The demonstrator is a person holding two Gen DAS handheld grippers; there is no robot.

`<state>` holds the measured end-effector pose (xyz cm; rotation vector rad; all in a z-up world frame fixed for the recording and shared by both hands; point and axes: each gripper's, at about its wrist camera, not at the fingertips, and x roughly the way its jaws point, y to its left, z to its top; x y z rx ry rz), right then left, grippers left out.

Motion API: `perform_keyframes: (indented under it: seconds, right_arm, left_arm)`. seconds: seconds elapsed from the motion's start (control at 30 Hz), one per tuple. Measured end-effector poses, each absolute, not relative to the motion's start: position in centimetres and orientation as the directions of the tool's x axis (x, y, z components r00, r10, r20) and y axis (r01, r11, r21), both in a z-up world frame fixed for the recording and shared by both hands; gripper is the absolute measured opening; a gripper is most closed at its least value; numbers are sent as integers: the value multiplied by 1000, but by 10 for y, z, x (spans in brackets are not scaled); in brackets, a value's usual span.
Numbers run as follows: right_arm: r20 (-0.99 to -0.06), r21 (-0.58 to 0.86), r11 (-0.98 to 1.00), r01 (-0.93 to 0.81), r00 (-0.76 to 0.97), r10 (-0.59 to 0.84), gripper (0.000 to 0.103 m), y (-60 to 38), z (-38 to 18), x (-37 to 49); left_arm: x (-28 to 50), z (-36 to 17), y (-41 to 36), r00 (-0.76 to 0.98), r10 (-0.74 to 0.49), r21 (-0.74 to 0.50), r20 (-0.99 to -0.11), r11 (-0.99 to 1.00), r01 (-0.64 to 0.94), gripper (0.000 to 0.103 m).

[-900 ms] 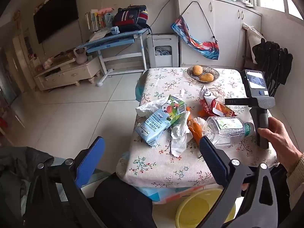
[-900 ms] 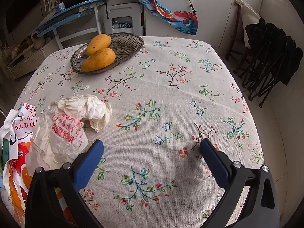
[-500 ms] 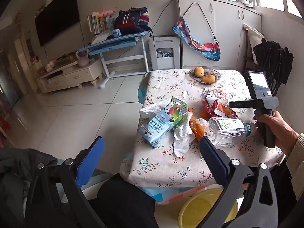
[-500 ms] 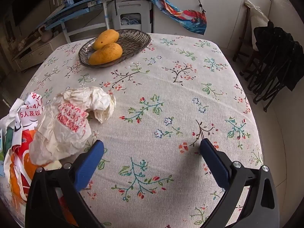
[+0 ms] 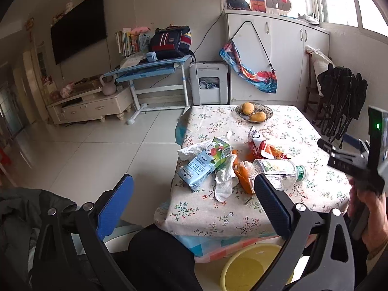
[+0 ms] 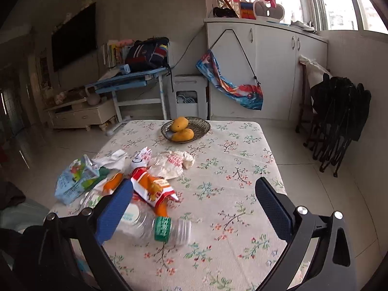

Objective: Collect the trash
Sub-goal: 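Move both tools toward the trash pile on the table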

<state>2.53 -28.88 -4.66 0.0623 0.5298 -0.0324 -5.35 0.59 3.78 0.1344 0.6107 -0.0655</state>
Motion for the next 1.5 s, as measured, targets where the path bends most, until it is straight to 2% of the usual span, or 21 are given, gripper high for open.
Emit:
perform_keyframes:
  seconds: [0.1,0.3,0.4,1.1,1.5]
  right_arm:
    - [-410,47,999,23,912,-1,97,-271,-46,-21]
    - [-275,-18,1000,5,961,-10,97,-243,-39,-75]
    - [-240,-38,999,-6,971,-3,97,-231,-39,-87]
    - [-240,-55,998,-40,970,25,97,-212,-54,-114]
    - [-241,-49,998,-45,970,32,97,-213,-49,-119]
  left_arm:
    - [-67,45,5,830,-35,104,-557,988,112,96]
    - [-92,57,4,845,-61,87,-531,988,126,96]
    - [-105,63,3,857,-76,85,-510,987,138,96]
    - [-150,90,9,888,-86,97,-452,985,145,96]
    - [-145,80,10,872,-76,101,-484,985,142,96]
